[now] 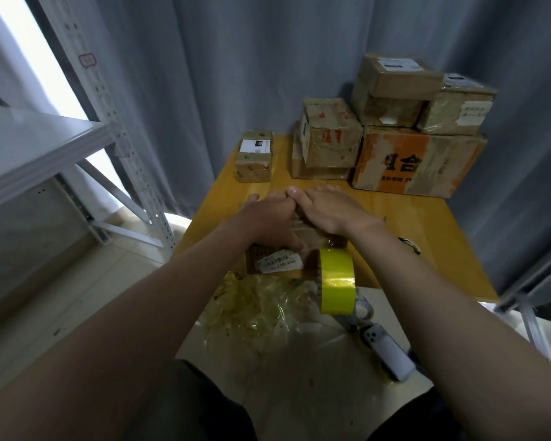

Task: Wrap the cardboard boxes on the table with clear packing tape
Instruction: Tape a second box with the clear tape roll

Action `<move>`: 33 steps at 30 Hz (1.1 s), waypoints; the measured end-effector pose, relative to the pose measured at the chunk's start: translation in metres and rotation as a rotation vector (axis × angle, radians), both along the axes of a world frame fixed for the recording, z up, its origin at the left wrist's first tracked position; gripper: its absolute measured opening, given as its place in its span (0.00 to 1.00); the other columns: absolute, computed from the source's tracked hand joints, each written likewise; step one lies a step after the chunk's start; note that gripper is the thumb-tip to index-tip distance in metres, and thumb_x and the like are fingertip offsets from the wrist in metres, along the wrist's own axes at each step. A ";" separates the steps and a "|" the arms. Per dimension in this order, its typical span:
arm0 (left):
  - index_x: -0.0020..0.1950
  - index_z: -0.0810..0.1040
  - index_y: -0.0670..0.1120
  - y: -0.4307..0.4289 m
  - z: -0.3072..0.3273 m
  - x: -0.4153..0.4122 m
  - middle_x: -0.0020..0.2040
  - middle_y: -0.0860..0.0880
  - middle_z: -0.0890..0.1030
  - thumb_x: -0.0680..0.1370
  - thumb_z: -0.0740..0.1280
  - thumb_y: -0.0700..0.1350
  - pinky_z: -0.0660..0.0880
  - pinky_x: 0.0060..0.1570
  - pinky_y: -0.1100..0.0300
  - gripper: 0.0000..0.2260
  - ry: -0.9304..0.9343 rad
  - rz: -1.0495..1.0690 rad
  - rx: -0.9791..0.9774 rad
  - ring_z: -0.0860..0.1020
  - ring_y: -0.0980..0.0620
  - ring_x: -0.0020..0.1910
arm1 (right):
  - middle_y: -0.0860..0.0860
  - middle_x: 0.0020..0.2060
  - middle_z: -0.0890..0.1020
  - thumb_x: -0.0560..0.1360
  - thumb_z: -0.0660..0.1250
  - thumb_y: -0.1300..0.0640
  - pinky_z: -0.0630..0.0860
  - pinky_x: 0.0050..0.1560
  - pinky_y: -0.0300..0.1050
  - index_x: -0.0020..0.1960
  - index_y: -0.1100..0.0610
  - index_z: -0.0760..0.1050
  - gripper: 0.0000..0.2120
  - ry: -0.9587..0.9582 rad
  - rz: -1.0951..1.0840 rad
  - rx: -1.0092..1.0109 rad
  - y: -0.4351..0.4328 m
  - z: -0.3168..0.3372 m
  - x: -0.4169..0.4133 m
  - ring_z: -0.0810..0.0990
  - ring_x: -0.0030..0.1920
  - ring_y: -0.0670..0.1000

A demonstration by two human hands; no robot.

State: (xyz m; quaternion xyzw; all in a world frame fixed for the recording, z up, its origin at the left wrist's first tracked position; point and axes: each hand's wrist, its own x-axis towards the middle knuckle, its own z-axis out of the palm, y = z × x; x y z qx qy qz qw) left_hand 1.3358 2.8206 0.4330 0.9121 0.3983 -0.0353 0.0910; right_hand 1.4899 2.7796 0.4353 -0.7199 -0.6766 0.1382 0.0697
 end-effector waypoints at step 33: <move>0.49 0.83 0.53 0.024 0.045 -0.011 0.45 0.53 0.86 0.76 0.73 0.61 0.78 0.43 0.57 0.13 -0.093 0.096 -0.283 0.84 0.54 0.44 | 0.42 0.39 0.86 0.82 0.68 0.60 0.78 0.42 0.34 0.54 0.58 0.79 0.03 1.123 -0.104 0.590 -0.134 -0.026 -0.021 0.84 0.42 0.39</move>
